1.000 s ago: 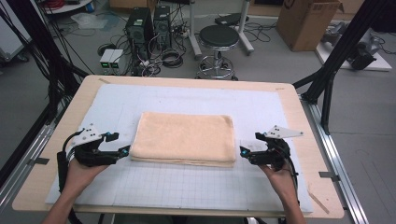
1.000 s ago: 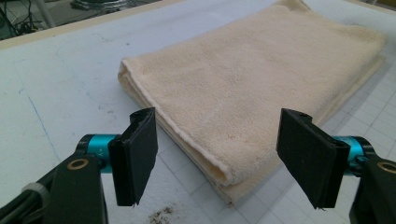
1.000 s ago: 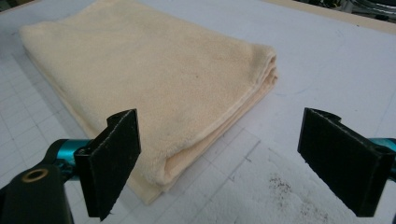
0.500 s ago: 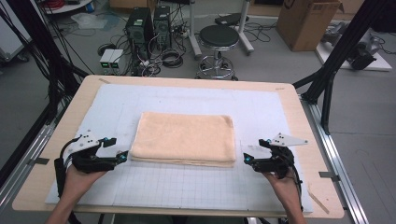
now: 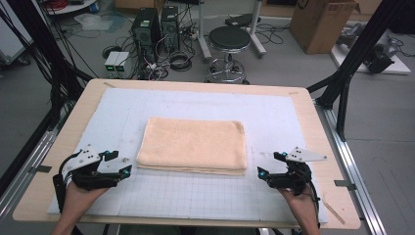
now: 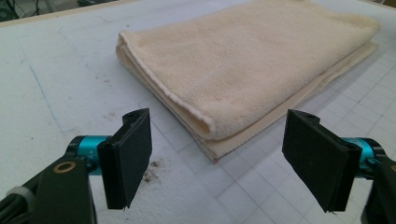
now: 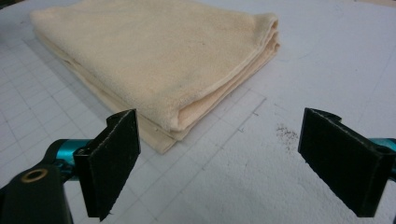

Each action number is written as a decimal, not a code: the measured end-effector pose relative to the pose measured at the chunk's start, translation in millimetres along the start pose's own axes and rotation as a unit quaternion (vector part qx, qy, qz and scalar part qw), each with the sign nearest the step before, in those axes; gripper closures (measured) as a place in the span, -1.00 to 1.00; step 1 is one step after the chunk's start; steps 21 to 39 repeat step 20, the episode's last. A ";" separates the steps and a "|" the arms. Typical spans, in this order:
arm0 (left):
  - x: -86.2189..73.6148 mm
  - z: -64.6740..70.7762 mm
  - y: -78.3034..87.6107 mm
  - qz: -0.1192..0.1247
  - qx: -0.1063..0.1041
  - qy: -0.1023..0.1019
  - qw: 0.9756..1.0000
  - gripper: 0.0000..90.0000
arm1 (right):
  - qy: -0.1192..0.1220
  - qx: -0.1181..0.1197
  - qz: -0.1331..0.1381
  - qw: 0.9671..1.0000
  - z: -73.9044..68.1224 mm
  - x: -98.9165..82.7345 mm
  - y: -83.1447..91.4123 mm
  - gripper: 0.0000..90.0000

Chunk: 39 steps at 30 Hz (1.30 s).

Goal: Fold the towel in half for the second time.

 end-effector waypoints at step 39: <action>-16.0 1.4 14.3 0.006 0.014 0.011 1.000 -0.46 | 0.000 -0.001 0.006 1.000 -7.4 -10.6 4.3 -0.73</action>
Point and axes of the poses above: each handheld gripper's, and its own axes: y roughly backward along the jaws, x roughly out of its top, z roughly to its right, the point moved 1 cm from there along -y, roughly forward along the jaws, and after that the axes turned 1 degree about x, right-handed, at the moved point
